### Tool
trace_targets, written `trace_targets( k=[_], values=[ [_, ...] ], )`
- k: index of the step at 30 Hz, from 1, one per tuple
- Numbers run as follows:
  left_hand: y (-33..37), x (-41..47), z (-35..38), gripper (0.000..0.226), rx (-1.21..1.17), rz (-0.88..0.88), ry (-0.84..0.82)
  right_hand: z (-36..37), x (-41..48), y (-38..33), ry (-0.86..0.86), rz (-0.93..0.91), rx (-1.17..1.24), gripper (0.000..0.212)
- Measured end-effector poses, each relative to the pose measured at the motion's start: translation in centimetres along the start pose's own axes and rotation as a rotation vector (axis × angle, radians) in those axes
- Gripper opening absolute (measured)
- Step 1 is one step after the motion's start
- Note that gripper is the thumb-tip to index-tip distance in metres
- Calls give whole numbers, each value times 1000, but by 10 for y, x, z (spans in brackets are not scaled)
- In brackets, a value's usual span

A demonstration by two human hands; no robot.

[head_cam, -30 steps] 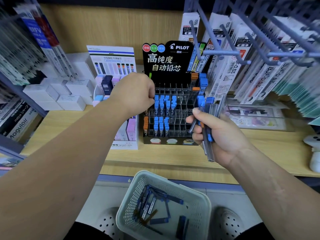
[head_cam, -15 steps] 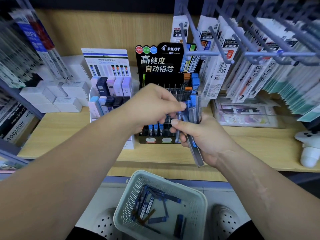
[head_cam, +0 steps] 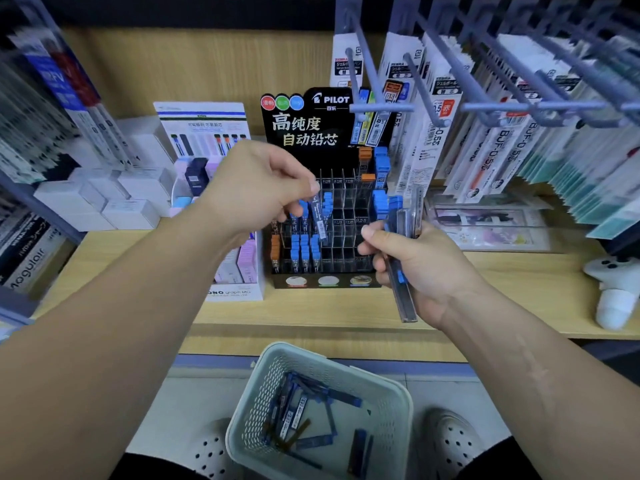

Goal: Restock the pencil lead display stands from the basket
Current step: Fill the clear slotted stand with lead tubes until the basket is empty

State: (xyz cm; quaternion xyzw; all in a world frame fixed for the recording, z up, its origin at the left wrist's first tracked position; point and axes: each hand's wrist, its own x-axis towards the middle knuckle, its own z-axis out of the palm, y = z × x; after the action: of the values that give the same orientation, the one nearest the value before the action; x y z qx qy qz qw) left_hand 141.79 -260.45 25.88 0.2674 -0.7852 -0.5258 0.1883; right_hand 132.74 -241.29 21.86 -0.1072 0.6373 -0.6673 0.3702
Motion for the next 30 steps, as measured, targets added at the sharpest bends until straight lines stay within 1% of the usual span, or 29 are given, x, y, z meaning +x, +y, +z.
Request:
trace_targets(
  k=[5, 8, 14, 16, 19, 25, 28, 30],
  values=[
    [-12, 2, 13, 9, 308, 106, -17, -6, 2, 0, 5, -3, -12, 9],
    [-21, 5, 20, 9, 433, 165, -34, -7, 3, 0, 7, -6, -12, 9],
    [-31, 5, 30, 6, 575, 208, -80, -7, 4, 2, -1, -8, -15, 10],
    [-31, 2, 34, 4, 597, 252, -62, -7, 3, 1, 1, -10, -12, 10],
    [-31, 1, 40, 7, 635, 309, -27, -7, 3, 1, 3, -12, -14, 10],
    [-32, 4, 40, 8, 645, 240, -39, -9, 3, 1, 6, -14, -28, 9],
    [-35, 3, 41, 11, 753, 247, -62, -10, 3, 0, 8, -18, -30, 8],
    [-37, 2, 43, 16, 843, 244, -45, -10, 3, 0, 6, -18, -29, 8]
  ],
)
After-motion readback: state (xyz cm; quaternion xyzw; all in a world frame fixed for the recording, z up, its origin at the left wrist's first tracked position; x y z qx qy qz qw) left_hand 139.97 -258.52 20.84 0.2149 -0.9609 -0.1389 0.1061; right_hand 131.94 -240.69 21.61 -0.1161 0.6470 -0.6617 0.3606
